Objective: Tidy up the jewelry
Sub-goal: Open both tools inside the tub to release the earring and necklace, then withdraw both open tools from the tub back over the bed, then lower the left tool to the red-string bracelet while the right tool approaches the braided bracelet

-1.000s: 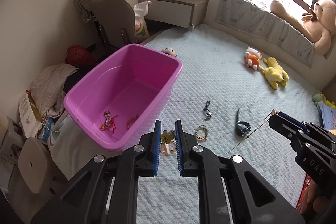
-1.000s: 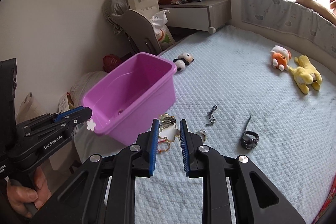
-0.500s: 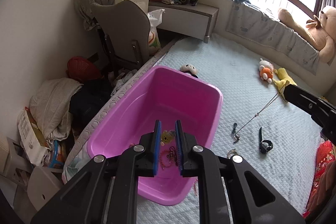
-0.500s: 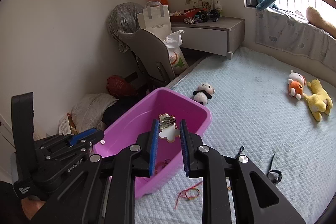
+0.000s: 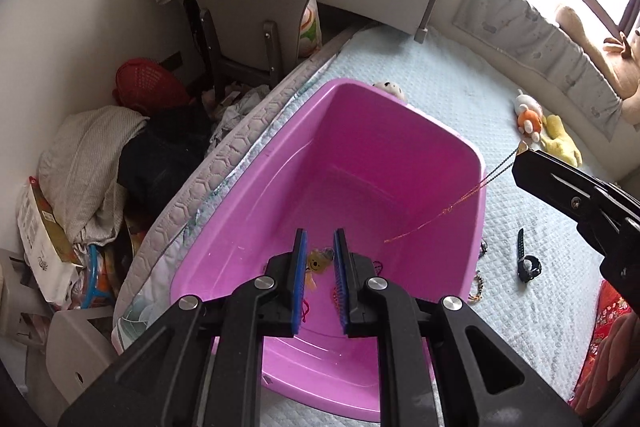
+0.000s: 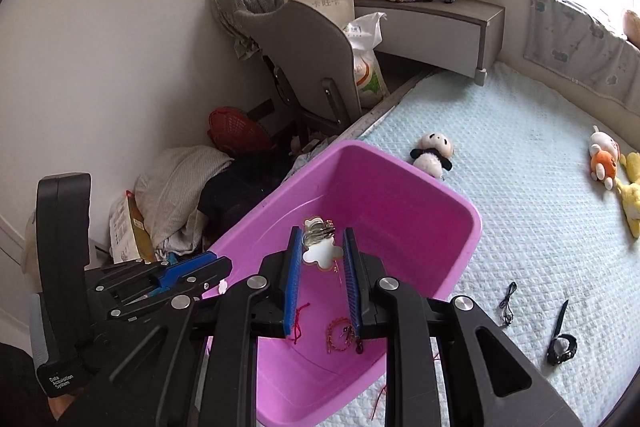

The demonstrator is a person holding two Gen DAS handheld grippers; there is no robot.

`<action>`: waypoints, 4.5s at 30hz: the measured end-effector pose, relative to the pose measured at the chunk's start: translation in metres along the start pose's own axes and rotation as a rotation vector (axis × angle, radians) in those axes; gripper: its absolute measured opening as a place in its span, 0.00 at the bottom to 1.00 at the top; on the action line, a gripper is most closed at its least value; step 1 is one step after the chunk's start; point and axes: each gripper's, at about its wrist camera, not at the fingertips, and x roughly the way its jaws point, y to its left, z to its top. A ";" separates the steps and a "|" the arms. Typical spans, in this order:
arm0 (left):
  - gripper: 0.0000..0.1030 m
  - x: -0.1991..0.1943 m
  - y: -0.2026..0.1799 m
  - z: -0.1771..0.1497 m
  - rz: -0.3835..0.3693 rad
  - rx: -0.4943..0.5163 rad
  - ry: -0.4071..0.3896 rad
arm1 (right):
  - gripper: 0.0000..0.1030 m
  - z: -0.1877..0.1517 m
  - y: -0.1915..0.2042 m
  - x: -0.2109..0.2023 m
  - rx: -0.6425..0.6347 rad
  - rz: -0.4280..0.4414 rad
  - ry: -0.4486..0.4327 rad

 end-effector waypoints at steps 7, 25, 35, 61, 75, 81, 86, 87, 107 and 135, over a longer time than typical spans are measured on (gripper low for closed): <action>0.14 0.048 0.012 -0.006 0.000 -0.051 0.154 | 0.19 -0.014 -0.009 0.055 0.049 -0.015 0.167; 0.75 0.055 0.022 -0.017 0.111 -0.076 0.187 | 0.38 -0.041 -0.024 0.063 0.053 -0.093 0.232; 0.80 0.046 0.016 -0.023 0.097 -0.052 0.201 | 0.40 -0.052 -0.030 0.044 0.113 -0.081 0.224; 0.91 -0.012 -0.086 -0.071 0.069 0.035 0.151 | 0.56 -0.158 -0.127 -0.096 0.334 -0.161 0.175; 0.94 -0.064 -0.195 -0.156 0.121 0.016 0.111 | 0.65 -0.253 -0.201 -0.173 0.226 -0.074 0.158; 0.94 -0.060 -0.227 -0.194 0.159 -0.029 0.128 | 0.71 -0.279 -0.224 -0.180 0.135 -0.050 0.156; 0.94 -0.042 -0.237 -0.211 0.177 -0.058 0.140 | 0.71 -0.293 -0.241 -0.163 0.131 -0.023 0.176; 0.94 -0.036 -0.237 -0.213 0.180 -0.064 0.143 | 0.71 -0.295 -0.244 -0.157 0.134 -0.024 0.178; 0.94 0.131 -0.206 -0.236 0.220 -0.084 -0.046 | 0.74 -0.296 -0.268 0.027 0.044 -0.057 0.046; 0.94 0.218 -0.181 -0.227 0.227 -0.147 -0.044 | 0.74 -0.275 -0.267 0.138 -0.101 -0.104 0.039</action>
